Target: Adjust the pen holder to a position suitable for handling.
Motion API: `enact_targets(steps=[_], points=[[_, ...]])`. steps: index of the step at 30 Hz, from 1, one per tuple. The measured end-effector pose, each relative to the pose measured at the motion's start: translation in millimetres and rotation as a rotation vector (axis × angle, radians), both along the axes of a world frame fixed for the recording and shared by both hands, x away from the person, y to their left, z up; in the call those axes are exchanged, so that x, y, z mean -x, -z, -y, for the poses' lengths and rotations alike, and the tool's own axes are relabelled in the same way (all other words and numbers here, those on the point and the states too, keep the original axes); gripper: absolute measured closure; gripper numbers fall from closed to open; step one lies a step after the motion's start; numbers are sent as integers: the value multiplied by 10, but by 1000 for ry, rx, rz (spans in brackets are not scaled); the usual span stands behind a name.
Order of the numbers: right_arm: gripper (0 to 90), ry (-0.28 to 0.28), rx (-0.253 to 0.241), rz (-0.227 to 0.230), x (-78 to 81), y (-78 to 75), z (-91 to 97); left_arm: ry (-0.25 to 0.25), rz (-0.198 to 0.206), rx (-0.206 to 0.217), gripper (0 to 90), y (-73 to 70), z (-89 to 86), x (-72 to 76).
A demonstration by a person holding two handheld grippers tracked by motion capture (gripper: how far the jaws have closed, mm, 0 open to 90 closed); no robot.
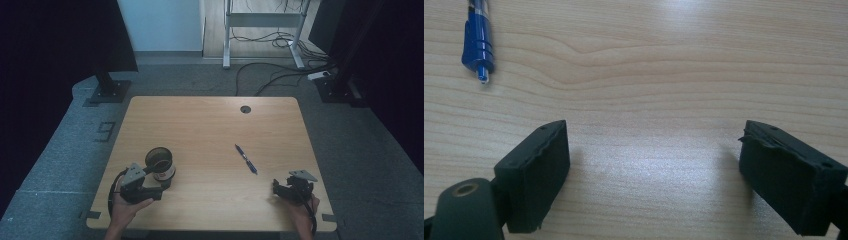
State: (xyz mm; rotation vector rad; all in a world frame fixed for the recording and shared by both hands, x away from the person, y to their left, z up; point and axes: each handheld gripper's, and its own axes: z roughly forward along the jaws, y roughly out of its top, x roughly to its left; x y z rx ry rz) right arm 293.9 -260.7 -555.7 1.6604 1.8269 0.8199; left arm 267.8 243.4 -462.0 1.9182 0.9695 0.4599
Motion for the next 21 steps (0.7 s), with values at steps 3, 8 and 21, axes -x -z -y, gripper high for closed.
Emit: enact_targets(steps=[3, 8, 21], points=[[123, 0, 0, 0, 0, 0, 0, -17, 1, 5, 151, -13, -60, -7], [124, 1, 0, 0, 0, 0, 0, -81, -19, 9, 126, -7, -200, -48], [124, 1, 0, 0, 0, 0, 0, -142, -49, 15, 81, 64, -348, -123]])
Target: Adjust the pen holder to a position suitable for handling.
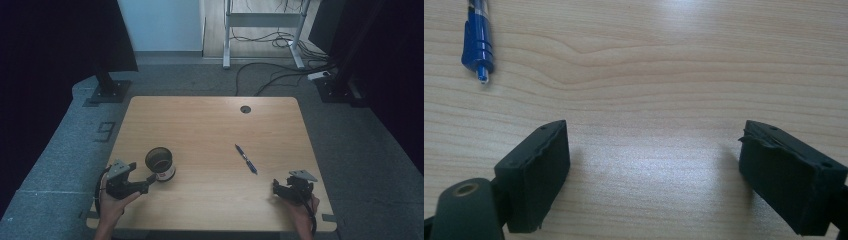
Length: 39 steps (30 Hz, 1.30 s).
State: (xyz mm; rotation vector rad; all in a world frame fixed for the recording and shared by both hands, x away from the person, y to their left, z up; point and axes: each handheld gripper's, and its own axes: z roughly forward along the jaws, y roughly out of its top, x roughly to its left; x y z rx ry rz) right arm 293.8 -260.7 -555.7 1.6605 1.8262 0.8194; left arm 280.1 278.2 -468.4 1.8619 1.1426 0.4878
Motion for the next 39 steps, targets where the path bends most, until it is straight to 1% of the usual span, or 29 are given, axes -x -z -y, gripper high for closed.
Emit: enact_targets(steps=[2, 4, 5, 11, 15, 20, 21, 29, 32, 35, 39], points=[[125, 0, 0, 0, -1, 0, 0, 0, -7, -2, 63, 32, 9, -22], [125, 1, 0, 1, -4, 0, 0, 1, -25, -9, 59, 91, 21, -59], [125, 1, 0, 1, -4, 0, 0, 1, -25, -9, 55, 91, 21, -59], [125, 2, -1, 0, -6, 0, -1, 2, -48, -21, 46, 201, 51, -124], [126, 2, -1, 0, -6, 0, -1, 9, -58, -36, 44, 238, 79, -149], [126, 3, -1, 0, -7, 0, -2, 19, -60, -41, 42, 268, 139, -175], [126, 3, -1, 0, -7, 0, -2, 22, -63, -47, 42, 272, 146, -181], [126, 2, 1, 1, -8, 0, -1, 25, -70, -64, 43, 326, 223, -238], [127, 4, -1, 0, -9, 0, -2, 20, -69, -69, 44, 349, 240, -267], [127, 6, -2, -2, -9, -2, -4, 9, -69, -85, 44, 372, 251, -297], [127, 6, -2, -2, -9, -2, -3, -4, -67, -88, 47, 397, 258, -336]])
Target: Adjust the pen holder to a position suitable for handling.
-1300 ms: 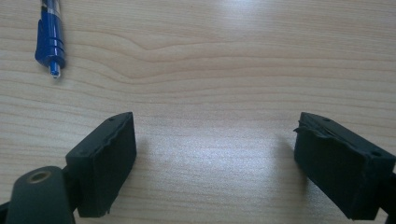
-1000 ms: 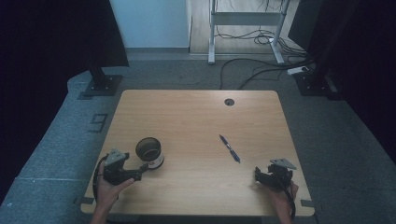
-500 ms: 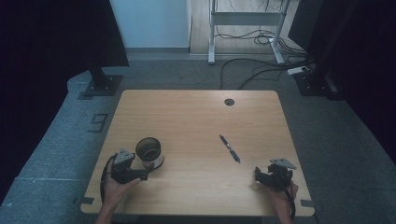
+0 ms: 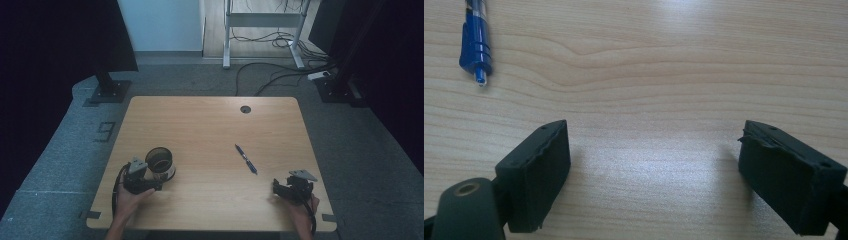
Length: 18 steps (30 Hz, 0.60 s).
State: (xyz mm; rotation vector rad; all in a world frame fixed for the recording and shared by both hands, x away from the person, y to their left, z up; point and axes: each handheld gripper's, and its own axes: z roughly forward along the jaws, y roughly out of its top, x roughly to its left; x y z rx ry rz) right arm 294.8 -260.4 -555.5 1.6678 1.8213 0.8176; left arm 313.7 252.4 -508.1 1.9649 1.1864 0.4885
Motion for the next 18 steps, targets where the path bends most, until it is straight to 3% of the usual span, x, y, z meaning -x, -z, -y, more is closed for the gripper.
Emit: enact_targets(steps=[18], points=[[128, 1, 0, 0, -2, 0, -1, -14, 60, -14, 90, 76, 126, -222]])
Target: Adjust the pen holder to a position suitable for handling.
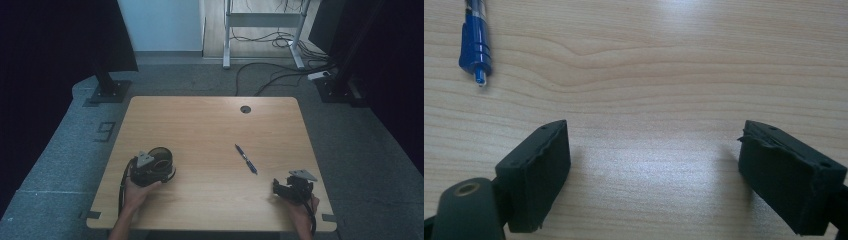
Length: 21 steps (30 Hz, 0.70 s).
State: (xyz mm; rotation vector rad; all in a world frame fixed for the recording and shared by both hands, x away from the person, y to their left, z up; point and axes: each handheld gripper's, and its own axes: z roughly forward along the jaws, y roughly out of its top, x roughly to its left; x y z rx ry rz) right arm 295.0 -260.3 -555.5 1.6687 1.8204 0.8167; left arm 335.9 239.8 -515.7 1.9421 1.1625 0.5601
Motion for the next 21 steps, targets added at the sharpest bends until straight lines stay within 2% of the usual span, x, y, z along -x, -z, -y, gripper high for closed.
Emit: enact_targets(steps=[14, 21], points=[[128, -2, 2, 1, -3, 0, 2, 16, 15, -6, 99, -4, 18, 36], [128, -3, 2, 2, -5, 0, 3, 17, 30, 13, 99, -53, 20, 74]])
